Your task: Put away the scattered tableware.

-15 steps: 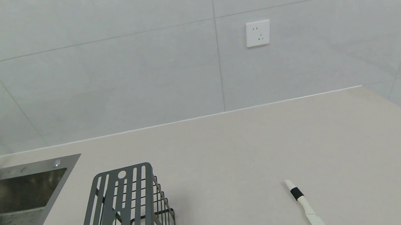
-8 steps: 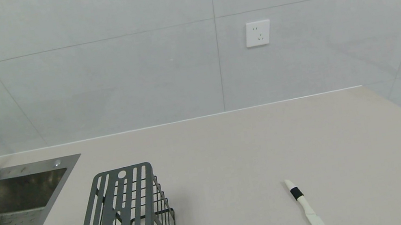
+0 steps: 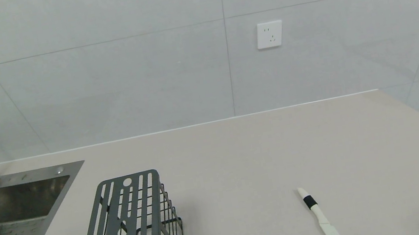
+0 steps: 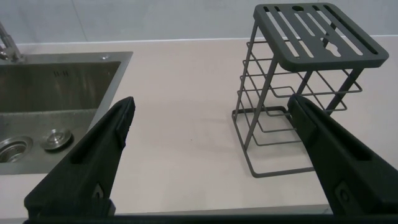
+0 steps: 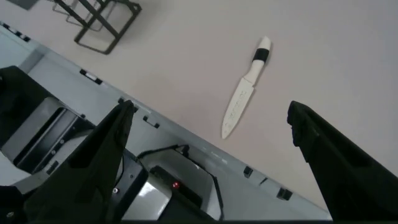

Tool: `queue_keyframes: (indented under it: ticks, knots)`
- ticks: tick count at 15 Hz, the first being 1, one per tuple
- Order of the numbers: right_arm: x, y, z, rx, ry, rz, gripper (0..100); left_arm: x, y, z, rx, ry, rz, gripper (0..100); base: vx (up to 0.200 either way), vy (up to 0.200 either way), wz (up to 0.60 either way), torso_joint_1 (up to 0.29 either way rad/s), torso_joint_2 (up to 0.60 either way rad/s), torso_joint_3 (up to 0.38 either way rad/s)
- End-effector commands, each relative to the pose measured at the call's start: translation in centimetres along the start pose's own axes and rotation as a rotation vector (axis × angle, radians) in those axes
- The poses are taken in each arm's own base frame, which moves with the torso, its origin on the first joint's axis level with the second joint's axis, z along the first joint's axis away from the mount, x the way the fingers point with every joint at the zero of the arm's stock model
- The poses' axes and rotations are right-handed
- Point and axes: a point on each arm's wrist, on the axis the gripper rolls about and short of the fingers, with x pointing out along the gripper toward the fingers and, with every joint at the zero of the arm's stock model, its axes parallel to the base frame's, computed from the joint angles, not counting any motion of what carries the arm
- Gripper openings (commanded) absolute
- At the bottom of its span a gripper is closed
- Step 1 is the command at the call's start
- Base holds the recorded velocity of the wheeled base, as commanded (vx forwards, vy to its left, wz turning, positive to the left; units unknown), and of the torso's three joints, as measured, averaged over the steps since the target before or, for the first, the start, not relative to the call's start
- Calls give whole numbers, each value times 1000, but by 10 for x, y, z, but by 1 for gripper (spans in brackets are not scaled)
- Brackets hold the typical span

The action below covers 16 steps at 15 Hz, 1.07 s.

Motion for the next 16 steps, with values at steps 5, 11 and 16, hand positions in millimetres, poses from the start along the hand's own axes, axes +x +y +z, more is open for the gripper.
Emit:
queue_keyframes:
  ticks: [5, 11, 16]
  knots:
    - [72, -11, 27, -117, 281, 20, 100, 0, 0, 0, -5, 1, 0, 100, 0, 0, 0, 0, 0, 0]
    - [102, -14, 18, -43, 408, 3, 100, 0, 0, 0, -3, 1, 0, 100, 0, 0, 0, 0, 0, 0]
    - [146, -22, 12, -3, 402, -126, 100, 0, 0, 0, -2, 1, 0, 100, 0, 0, 0, 0, 0, 0]
